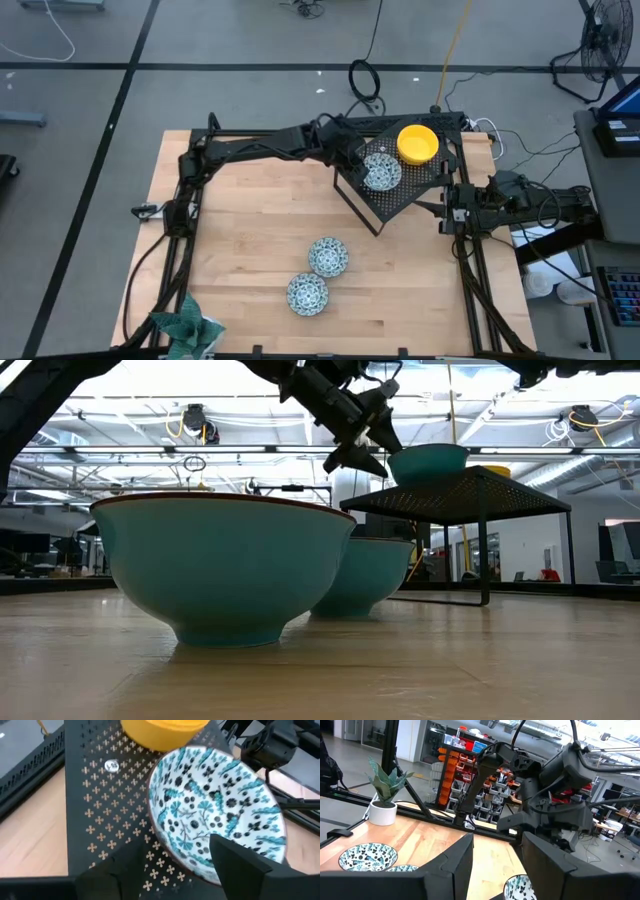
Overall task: Pick & Place Mini bowls
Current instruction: Put the top blue patterned bowl on the shelf, then stack the top blue patterned bowl on the blue patterned bowl on the shelf
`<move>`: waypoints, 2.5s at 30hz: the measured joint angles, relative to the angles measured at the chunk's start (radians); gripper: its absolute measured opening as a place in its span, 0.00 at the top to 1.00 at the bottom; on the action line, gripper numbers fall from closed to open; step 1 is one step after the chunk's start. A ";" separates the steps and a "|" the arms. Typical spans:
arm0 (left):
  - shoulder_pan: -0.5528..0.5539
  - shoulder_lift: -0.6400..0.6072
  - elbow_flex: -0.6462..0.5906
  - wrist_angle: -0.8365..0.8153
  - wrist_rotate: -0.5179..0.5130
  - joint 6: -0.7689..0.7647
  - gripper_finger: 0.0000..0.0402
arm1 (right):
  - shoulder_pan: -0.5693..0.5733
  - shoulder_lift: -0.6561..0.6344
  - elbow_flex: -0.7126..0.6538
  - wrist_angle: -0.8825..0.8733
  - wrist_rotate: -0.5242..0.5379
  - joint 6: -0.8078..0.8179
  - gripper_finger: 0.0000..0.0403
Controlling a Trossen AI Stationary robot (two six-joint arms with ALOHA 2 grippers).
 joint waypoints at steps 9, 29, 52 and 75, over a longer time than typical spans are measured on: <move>0.000 -0.066 -0.001 -0.011 0.001 0.011 0.43 | 0.000 0.000 0.000 -0.002 0.000 0.000 0.61; -0.208 -0.158 0.000 -0.590 0.142 0.178 0.43 | 0.000 0.001 0.000 -0.003 0.000 0.002 0.61; -0.417 -0.153 -0.400 -0.433 -0.186 -0.482 0.43 | 0.000 0.001 0.000 0.001 0.000 0.023 0.61; -0.440 -0.153 -0.587 -0.151 -0.106 -0.514 0.43 | 0.000 0.001 0.000 0.000 0.000 0.027 0.62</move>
